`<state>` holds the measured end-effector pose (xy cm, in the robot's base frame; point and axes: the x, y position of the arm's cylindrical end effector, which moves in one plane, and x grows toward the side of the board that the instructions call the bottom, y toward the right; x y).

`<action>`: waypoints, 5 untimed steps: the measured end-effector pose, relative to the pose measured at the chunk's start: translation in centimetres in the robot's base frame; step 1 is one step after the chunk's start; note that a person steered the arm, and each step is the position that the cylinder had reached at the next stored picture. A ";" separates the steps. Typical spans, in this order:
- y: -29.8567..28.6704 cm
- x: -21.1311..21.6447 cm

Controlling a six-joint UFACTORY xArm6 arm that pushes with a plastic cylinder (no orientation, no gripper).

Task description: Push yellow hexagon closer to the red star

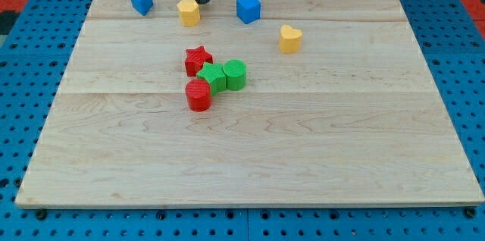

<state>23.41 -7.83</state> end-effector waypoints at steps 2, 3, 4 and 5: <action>-1.6 2.1; -4.3 1.9; -4.4 8.3; -4.3 10.1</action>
